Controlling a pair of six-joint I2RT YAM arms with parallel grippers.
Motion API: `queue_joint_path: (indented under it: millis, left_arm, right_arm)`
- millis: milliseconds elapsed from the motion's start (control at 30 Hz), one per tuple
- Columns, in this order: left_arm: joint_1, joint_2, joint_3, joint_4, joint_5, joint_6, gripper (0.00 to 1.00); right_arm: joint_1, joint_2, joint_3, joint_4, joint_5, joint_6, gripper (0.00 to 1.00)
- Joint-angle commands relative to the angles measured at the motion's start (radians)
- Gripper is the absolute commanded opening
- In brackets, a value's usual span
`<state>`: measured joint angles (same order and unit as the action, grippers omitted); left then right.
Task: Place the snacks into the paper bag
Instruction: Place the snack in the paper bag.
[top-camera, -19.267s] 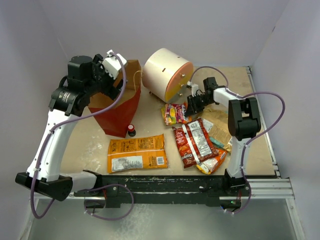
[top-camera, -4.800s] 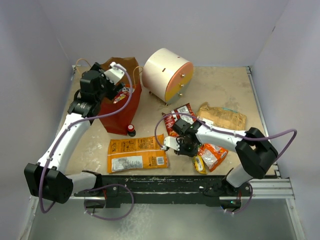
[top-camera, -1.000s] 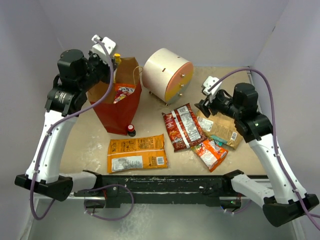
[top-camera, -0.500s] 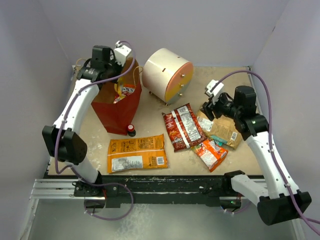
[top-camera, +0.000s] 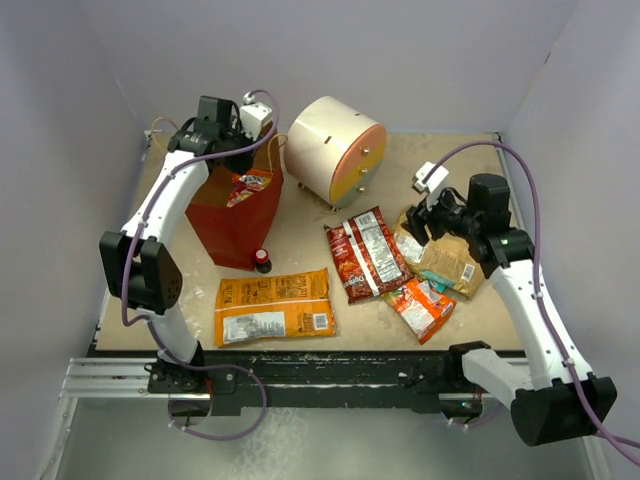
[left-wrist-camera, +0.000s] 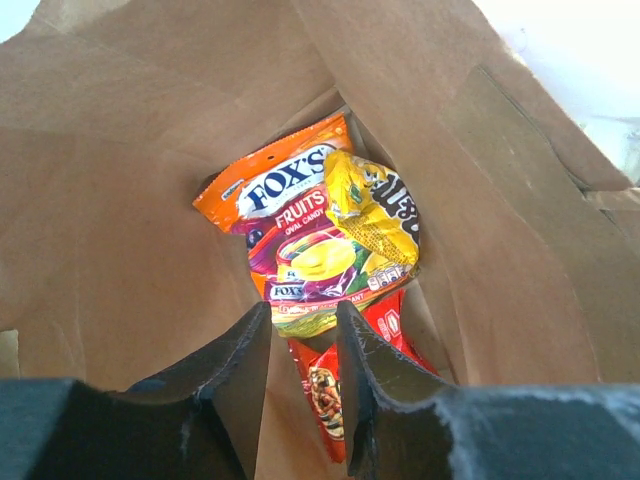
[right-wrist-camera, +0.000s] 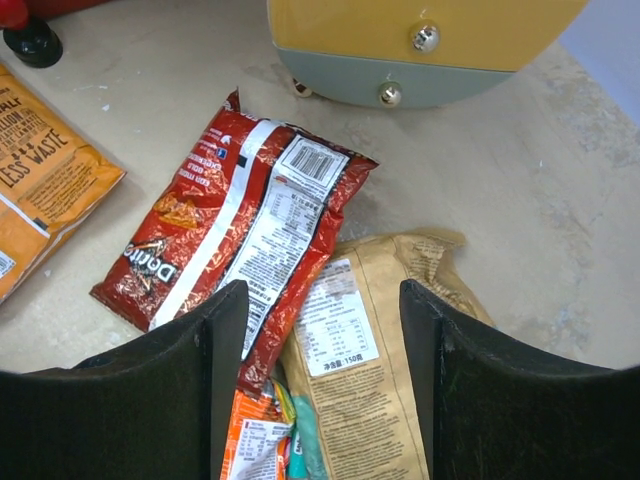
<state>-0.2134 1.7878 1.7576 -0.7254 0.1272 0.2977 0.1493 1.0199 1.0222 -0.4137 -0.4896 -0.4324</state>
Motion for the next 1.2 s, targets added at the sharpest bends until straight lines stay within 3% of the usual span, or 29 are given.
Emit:
queue_joint_path:
  millis: [0,167,367,633,900,1167]
  left_arm:
    - [0.002,-0.067,0.016,0.035,0.036,-0.012,0.38]
    - [0.002,-0.170,-0.042,0.073,-0.026,0.034,0.48]
    - [0.002,-0.316,-0.176,0.173,-0.051,0.091,0.61]
    - [0.002,-0.383,-0.234,0.175,-0.048,0.129,0.77]
    - [0.002,-0.470,-0.328,0.205,-0.045,0.150,0.84]
    - [0.002,-0.498,-0.360,0.220,-0.031,0.165,0.86]
  right_arm:
    - [-0.007,-0.007,0.002,0.000,0.009,-0.058,0.65]
    - [-0.005,0.060,0.058,-0.276,-0.066,-0.291,0.68]
    - [0.012,0.109,0.034,-0.529,0.140,-0.485,0.77]
    - [0.148,0.177,-0.072,-0.497,0.313,-0.461,0.81]
    - [0.124,0.252,-0.130,-0.322,0.518,-0.429,0.80]
    - [0.071,0.320,-0.142,-0.246,0.619,-0.440,0.81]
